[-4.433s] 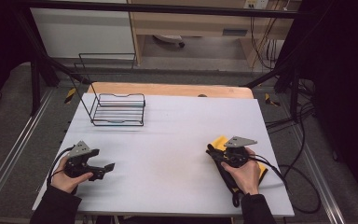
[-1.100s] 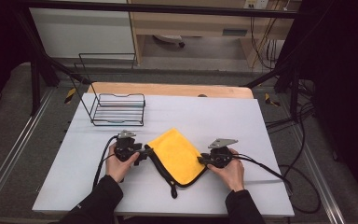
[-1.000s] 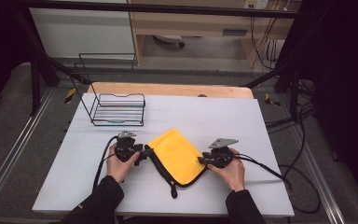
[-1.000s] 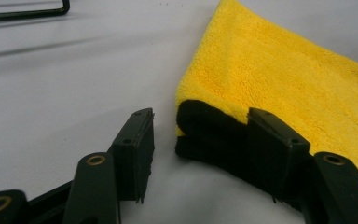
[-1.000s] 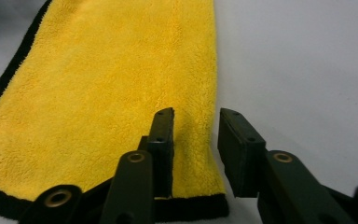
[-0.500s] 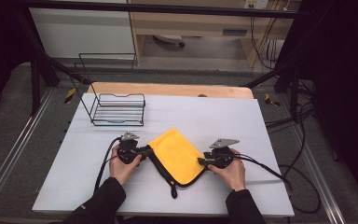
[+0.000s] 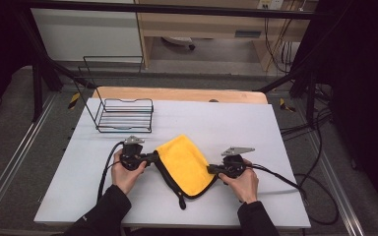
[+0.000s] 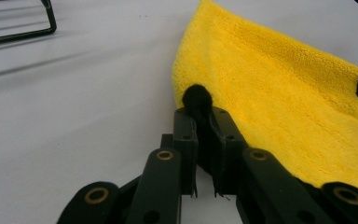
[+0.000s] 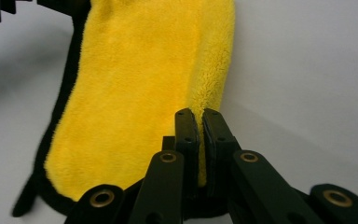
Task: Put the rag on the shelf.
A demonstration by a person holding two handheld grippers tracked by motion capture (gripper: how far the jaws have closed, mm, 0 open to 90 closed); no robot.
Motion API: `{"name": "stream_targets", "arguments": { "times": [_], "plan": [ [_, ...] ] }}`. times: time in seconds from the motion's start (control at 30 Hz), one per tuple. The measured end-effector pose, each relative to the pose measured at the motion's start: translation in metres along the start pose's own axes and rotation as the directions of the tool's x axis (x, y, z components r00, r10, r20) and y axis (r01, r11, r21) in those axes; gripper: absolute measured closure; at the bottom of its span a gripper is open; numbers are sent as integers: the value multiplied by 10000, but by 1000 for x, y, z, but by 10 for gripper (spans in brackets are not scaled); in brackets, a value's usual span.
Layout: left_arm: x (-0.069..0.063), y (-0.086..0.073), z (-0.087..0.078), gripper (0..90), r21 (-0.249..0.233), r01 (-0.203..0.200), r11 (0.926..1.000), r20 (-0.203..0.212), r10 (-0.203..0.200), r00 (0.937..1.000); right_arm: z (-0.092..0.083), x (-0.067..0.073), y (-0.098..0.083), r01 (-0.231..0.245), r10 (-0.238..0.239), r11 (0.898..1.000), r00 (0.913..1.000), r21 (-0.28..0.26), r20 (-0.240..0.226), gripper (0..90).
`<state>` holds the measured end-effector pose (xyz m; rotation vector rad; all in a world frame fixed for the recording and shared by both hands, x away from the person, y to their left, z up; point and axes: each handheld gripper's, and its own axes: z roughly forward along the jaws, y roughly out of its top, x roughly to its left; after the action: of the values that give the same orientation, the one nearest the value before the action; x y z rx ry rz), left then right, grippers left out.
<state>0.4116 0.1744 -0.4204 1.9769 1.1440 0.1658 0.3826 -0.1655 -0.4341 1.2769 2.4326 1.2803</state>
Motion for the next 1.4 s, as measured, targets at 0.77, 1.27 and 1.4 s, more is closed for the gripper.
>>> {"name": "stream_targets", "arguments": {
  "times": [0.77,1.27,1.4],
  "plan": [
    [30,7,-4,537,91,80,9999,-314,-77,9995,16,39,-11,580,-578,9976,9983,366,-66,591],
    [-30,-56,-18,358,1305,158,9913,290,-198,9994,30,18,5,1689,-1691,9856,9844,69,488,516],
    [-38,-60,-14,330,1180,-40,9930,15,38,10000,35,18,-1,1677,-1694,9852,9841,355,528,622]
  ]
}}
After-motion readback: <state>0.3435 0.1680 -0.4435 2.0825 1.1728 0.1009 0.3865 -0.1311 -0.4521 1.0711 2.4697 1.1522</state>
